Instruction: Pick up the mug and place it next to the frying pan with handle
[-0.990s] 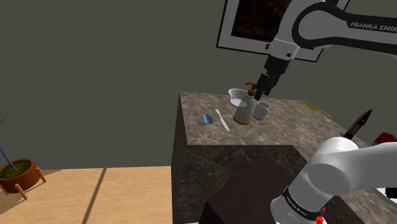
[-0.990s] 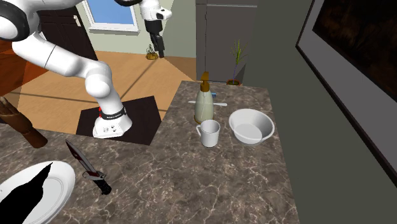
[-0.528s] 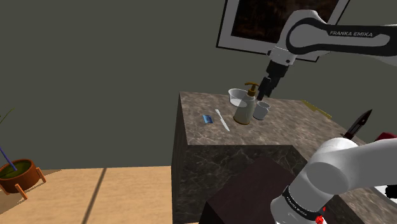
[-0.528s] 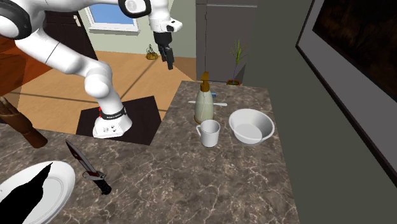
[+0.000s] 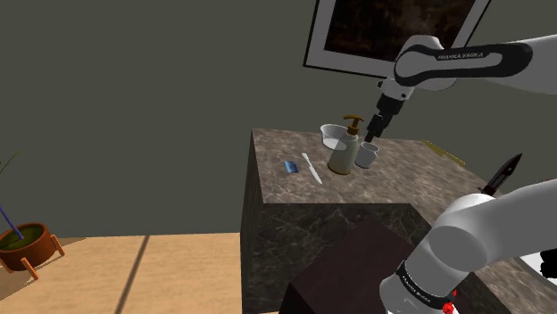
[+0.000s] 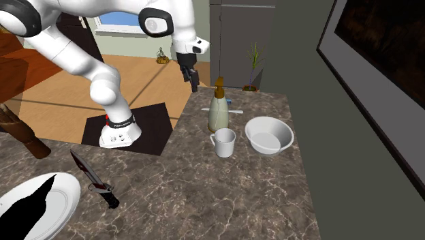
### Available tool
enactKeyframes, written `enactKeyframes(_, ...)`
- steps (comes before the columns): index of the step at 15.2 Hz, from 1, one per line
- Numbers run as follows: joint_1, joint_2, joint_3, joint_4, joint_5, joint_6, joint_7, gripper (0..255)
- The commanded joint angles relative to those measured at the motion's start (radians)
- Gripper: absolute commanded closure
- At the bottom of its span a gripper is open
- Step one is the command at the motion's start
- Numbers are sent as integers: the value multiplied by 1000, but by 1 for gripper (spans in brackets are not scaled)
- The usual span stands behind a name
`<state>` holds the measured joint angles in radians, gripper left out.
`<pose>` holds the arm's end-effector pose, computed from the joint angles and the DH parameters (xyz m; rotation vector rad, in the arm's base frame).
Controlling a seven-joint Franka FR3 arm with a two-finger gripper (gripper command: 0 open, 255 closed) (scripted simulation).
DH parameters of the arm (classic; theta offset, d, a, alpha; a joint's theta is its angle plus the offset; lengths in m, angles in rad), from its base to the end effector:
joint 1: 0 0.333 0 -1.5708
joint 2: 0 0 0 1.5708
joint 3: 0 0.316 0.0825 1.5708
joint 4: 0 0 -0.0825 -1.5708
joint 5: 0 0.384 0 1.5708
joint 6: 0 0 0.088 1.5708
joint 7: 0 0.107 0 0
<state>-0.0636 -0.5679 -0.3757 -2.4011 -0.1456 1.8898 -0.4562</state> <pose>0.3462 -0.1892 0.5046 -3.0927 -0.1748 -0.0782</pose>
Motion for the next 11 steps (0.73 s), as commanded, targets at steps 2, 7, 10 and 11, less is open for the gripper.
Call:
enactKeyframes(2, -1, 87, -73, 37, 1, 54, -82, 0)
enactKeyframes(7, 13, 255, -193, 128, 51, 128, -230, 0)
enactKeyframes(10, 23, 373, -262, 197, 114, 162, -334, 0)
enactKeyframes(11, 25, 416, -284, 223, 142, 170, -371, 0)
